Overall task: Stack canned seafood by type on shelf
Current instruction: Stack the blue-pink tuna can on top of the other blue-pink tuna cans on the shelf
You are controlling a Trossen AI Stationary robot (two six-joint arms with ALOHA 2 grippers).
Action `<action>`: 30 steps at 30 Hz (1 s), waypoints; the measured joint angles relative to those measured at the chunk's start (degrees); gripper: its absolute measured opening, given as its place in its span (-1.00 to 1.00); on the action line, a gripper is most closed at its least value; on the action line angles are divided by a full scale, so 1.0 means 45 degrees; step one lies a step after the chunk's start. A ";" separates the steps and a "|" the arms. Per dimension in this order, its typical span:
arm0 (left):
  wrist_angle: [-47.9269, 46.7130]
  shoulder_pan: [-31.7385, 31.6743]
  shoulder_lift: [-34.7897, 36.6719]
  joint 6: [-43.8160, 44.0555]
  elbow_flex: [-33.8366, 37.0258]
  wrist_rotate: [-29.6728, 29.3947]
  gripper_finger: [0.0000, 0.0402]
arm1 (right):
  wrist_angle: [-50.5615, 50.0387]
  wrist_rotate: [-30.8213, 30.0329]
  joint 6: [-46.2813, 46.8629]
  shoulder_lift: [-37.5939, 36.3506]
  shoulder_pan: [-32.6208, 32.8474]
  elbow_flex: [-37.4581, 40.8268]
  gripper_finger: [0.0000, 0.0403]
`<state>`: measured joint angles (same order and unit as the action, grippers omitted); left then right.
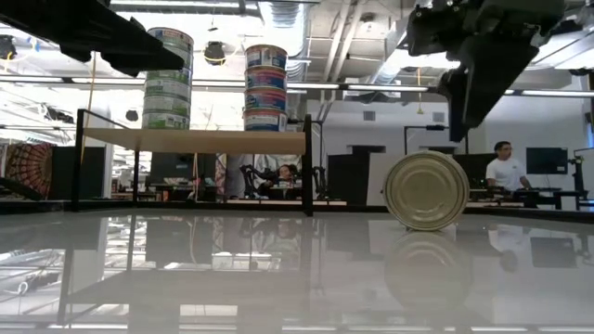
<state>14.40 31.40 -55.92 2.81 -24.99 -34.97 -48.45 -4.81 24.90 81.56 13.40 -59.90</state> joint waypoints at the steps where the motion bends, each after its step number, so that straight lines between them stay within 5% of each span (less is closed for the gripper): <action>1: 0.0003 -0.0029 0.0000 -0.0086 0.0000 -0.0158 0.07 | 0.0153 -0.0272 0.0194 0.0188 0.0199 0.0000 0.53; 7: -0.0399 -0.0253 0.0034 -0.0026 -0.0238 -0.0348 0.07 | 0.0276 -0.2841 0.1550 0.1488 0.1148 0.0000 0.81; 13: -0.1763 -0.0253 0.0034 -0.0554 -0.0829 -0.0332 0.07 | 0.1292 -0.2985 0.2122 0.2593 0.1550 0.0000 0.76; 18: -0.2161 -0.0253 0.0034 -0.0851 -0.0937 -0.0334 0.07 | 0.1221 -0.2990 0.2373 0.3177 0.1683 0.0000 0.55; 24: -0.2135 -0.0263 0.0018 -0.0902 -0.0937 0.0388 0.07 | 0.1158 -0.3408 0.1624 0.3190 0.2076 0.0000 0.06; 30: -0.0450 -0.0407 -0.0398 -0.1396 -0.0937 0.1445 0.07 | 0.1053 -0.3937 0.0461 0.3198 0.2226 -0.0154 0.03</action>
<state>12.38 29.57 -57.71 -3.47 -29.21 -28.47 -43.71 -22.52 26.97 95.95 23.42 -60.59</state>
